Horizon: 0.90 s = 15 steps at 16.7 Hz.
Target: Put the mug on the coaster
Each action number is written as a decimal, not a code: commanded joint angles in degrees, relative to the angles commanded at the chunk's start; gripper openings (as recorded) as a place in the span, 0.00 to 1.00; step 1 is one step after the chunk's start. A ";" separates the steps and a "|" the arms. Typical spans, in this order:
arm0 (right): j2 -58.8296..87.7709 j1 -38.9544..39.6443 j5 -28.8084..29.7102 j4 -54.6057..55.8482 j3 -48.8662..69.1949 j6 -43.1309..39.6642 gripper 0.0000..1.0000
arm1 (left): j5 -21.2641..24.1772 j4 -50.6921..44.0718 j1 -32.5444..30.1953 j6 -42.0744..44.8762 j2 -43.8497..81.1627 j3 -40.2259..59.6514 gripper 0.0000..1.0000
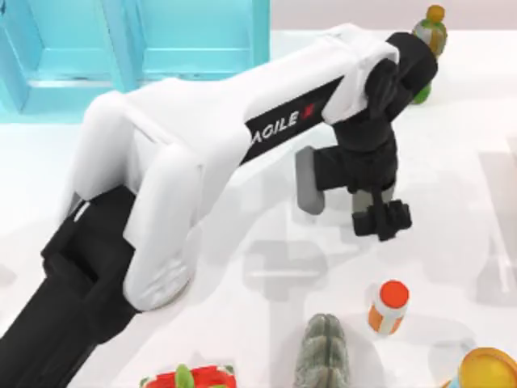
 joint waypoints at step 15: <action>0.00 0.00 0.00 0.00 0.00 0.00 1.00 | 0.00 0.00 0.00 0.00 0.00 0.00 0.00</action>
